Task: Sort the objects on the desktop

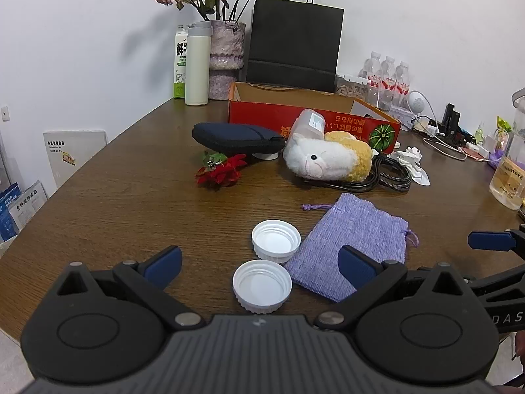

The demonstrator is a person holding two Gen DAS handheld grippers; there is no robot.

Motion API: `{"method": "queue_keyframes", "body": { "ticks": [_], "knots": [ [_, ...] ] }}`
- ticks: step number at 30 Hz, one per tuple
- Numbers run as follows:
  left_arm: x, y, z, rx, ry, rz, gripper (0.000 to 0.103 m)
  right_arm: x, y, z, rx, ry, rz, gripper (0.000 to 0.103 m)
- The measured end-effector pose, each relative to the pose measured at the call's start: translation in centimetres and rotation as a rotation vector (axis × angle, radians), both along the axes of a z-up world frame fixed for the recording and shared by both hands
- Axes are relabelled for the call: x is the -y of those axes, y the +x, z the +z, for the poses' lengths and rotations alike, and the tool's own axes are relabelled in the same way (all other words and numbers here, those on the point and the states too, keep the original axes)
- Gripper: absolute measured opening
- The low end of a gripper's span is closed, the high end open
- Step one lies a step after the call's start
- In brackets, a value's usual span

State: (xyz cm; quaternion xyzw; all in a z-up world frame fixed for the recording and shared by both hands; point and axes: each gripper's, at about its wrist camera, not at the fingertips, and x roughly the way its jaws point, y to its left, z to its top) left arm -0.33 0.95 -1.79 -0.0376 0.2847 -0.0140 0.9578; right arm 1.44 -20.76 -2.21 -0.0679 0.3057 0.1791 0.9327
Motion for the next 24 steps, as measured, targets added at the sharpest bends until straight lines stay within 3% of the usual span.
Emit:
{"method": "queue_keyframes", "body": {
  "ticks": [24],
  "knots": [
    [-0.9, 0.1, -1.0, -0.034, -0.019, -0.018, 0.103, -1.1, 0.3, -0.8, -0.026, -0.003, 0.033, 0.103]
  ]
}}
